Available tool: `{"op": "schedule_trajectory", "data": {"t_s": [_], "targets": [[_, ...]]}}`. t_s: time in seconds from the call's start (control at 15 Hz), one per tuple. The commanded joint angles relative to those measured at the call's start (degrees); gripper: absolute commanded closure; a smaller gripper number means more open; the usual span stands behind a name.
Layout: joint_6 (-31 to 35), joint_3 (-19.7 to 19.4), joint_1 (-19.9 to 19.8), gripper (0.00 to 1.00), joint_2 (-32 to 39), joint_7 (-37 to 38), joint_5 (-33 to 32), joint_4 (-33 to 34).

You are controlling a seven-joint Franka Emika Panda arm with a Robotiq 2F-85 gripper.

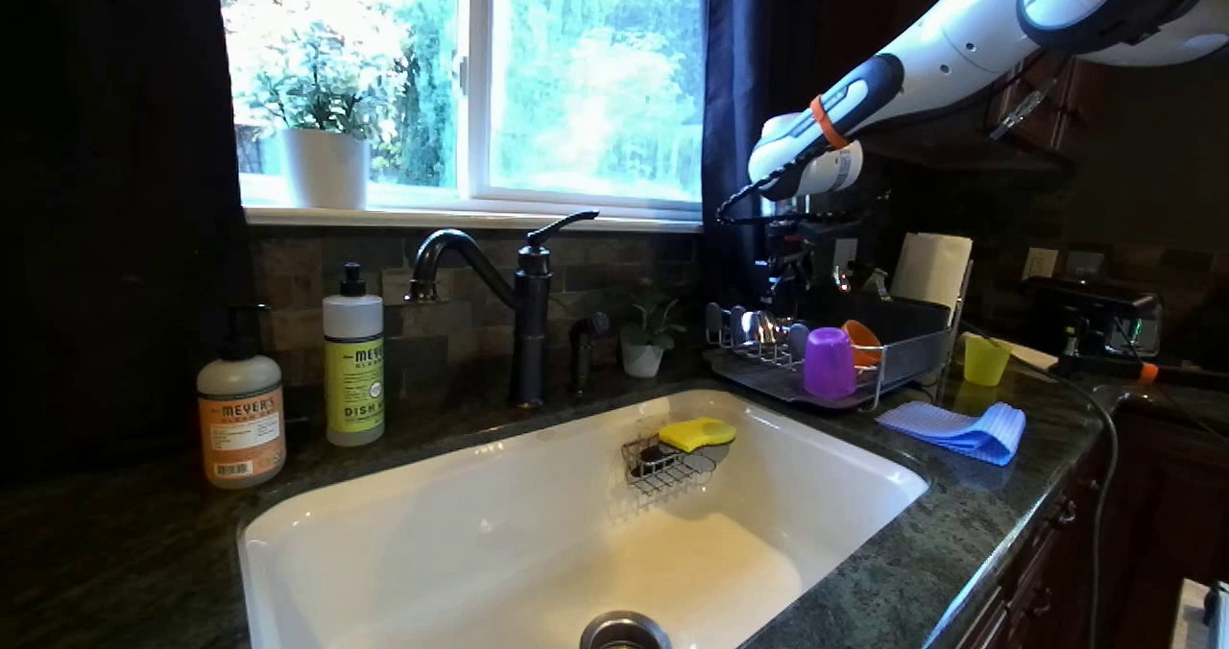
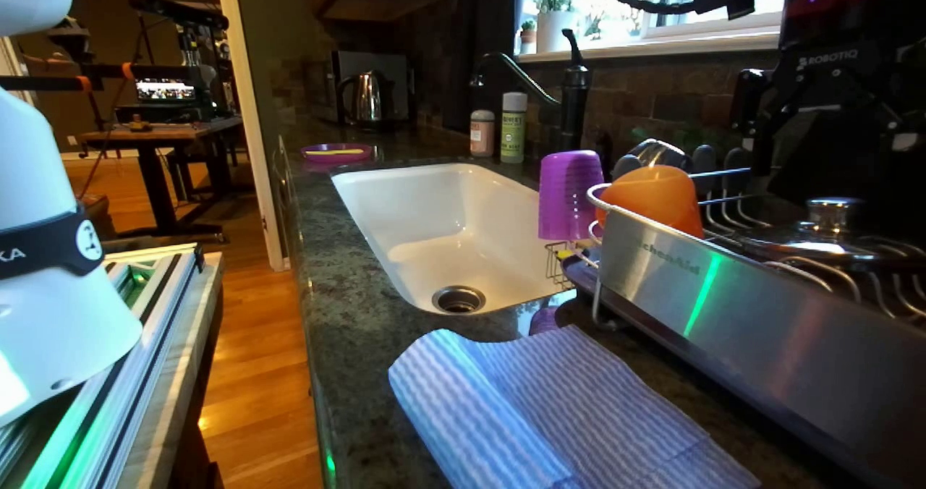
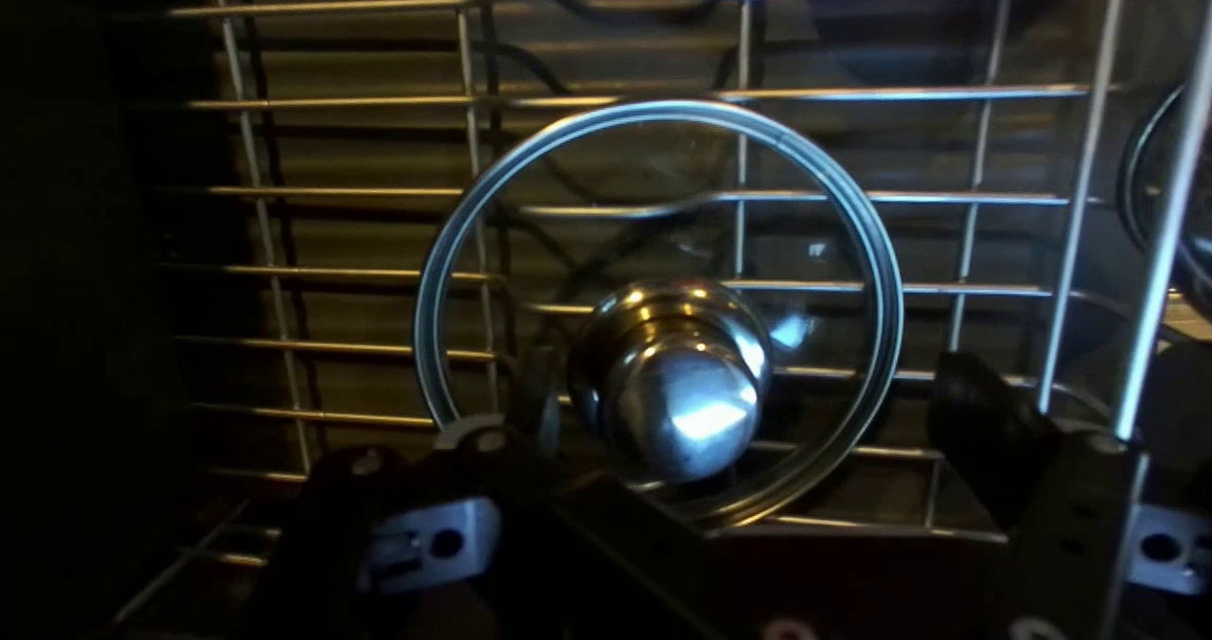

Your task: Remove the lid from the dish rack and place it on the plate on the counter top

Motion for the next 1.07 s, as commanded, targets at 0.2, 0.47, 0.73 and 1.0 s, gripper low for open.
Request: {"op": "schedule_trajectory", "data": {"t_s": [0.2, 0.47, 0.73, 1.0], "targets": [[3.39, -3.31, 3.13, 0.04, -0.09, 9.15, -5.43, -3.22], [5.53, -3.47, 2.09, 0.03, 0.67, 9.66, -4.92, -3.31], [8.69, -2.92, 1.39, 0.06, 1.68, 8.37, -4.03, -3.01], [9.26, -2.41, 1.25, 0.12, 2.52, 7.82, -3.03, -2.60]]}}
